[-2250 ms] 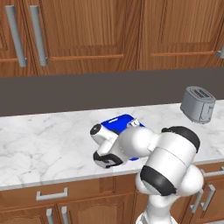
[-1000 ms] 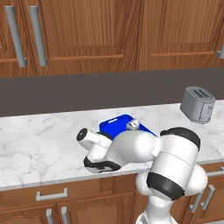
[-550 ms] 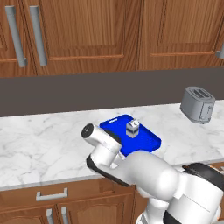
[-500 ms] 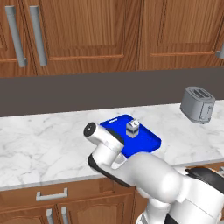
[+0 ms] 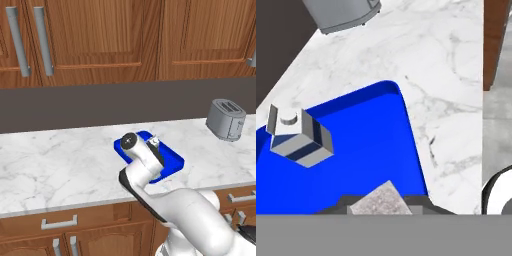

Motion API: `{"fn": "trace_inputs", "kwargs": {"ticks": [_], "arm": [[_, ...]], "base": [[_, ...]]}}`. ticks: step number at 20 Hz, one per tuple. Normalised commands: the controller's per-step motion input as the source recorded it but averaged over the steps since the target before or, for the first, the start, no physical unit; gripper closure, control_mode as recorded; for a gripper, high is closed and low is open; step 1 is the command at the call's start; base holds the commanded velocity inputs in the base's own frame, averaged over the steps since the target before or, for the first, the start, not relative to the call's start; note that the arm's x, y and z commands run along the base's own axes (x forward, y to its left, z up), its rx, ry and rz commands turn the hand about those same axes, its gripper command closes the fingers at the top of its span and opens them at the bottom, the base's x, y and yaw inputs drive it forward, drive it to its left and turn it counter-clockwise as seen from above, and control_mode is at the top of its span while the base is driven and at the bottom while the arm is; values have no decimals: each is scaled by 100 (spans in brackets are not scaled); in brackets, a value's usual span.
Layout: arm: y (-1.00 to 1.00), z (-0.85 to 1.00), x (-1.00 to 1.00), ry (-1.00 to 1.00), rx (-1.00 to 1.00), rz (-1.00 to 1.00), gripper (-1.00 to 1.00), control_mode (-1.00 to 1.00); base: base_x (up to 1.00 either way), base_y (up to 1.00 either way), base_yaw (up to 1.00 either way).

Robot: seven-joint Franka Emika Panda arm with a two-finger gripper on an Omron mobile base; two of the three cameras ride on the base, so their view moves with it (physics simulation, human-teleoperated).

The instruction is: Take out the milk from the fridge and place it on the tray on the counter. Then take the sugar cube near the tray and place it in the tray.

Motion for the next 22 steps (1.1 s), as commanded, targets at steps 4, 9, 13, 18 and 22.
{"fn": "trace_inputs", "kwargs": {"ticks": [4,9,13,18,22], "arm": [[-28,9,25,5,3,0,100,-100],[-7,2,33,23,8,5,100,-100],[0,0,33,24,11,14,100,-100],[0,-1,13,7,4,14,100,-100],[0,-13,12,2,1,13,100,-100]], "base": [[0,0,0],[0,0,0],[0,0,0],[0,0,0],[0,0,0]]}}
